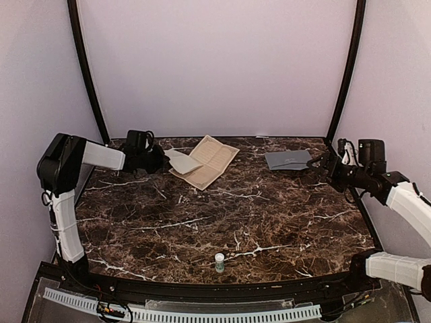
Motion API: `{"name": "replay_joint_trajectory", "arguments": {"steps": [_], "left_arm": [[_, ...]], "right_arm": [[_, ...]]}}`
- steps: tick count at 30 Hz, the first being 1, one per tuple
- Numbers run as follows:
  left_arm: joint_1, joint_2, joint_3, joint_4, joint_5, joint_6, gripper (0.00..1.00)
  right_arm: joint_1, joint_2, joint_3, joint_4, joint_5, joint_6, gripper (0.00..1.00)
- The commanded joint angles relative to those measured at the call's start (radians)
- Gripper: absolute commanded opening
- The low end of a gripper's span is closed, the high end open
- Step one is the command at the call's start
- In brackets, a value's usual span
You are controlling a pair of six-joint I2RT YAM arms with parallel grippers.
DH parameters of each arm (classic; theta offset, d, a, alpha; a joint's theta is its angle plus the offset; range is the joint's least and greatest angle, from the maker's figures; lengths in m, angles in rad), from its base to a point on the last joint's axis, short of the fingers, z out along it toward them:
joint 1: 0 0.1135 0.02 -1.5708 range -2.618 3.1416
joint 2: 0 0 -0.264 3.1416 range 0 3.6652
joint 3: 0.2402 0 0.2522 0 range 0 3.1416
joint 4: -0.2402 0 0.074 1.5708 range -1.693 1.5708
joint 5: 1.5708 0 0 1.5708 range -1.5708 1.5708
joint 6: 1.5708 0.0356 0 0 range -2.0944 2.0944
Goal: Place the letter into the envelope and seal it
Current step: Pick up the letter from the center of the board.
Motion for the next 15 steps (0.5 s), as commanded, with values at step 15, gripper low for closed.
{"name": "replay_joint_trajectory", "arguments": {"steps": [15], "left_arm": [[-0.171,-0.914,-0.436,-0.16,0.255,0.196,0.0]], "right_arm": [[0.226,-0.099,0.003,0.061,-0.085,0.021,0.91]]}}
